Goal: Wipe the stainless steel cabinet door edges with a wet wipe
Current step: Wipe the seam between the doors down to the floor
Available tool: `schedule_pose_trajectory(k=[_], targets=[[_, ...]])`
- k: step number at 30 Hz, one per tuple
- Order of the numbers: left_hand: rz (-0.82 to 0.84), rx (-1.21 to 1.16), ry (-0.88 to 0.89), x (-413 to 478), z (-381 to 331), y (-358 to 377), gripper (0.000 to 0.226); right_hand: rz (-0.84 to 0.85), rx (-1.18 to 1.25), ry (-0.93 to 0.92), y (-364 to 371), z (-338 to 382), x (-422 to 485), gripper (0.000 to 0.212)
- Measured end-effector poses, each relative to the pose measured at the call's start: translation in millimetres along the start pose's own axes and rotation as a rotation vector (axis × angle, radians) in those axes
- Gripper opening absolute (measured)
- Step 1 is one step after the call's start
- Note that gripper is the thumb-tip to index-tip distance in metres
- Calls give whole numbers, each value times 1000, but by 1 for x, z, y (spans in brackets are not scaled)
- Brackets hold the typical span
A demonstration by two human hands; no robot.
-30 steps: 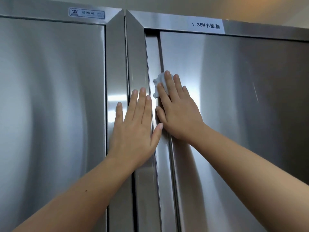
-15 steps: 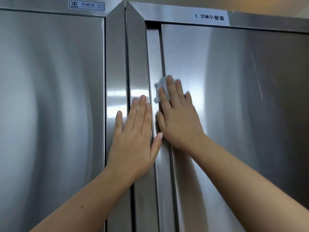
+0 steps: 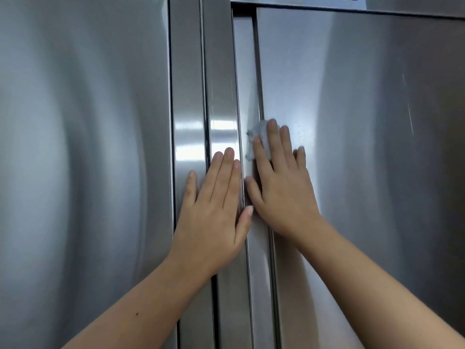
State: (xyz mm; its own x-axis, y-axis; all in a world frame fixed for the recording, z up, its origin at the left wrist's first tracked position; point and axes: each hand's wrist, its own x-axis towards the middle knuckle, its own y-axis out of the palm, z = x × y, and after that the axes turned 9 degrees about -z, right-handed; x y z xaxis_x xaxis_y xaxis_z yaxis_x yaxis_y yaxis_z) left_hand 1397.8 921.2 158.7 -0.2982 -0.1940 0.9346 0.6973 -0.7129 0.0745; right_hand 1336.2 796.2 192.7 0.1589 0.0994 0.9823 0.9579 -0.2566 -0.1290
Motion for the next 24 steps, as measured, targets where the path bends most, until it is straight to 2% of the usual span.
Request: schedule_pose_trajectory(k=[3,7,12,19,24], targets=[[19,7,13,-6,1,-1,60,-22,14,-13,4,2,-29,64],[59,9,27,-12,1,-3,61,-28,-30,-23,4,0,-21,64],[59,11,25,-20,-1,-5,61,-60,11,60,8,9,-17,63],[53,3,12,-39,-9,-5,61,-89,-23,100,17,29,-113,58],[45,0,6,-46,-12,-5,61,-95,-52,69,13,21,-93,58]])
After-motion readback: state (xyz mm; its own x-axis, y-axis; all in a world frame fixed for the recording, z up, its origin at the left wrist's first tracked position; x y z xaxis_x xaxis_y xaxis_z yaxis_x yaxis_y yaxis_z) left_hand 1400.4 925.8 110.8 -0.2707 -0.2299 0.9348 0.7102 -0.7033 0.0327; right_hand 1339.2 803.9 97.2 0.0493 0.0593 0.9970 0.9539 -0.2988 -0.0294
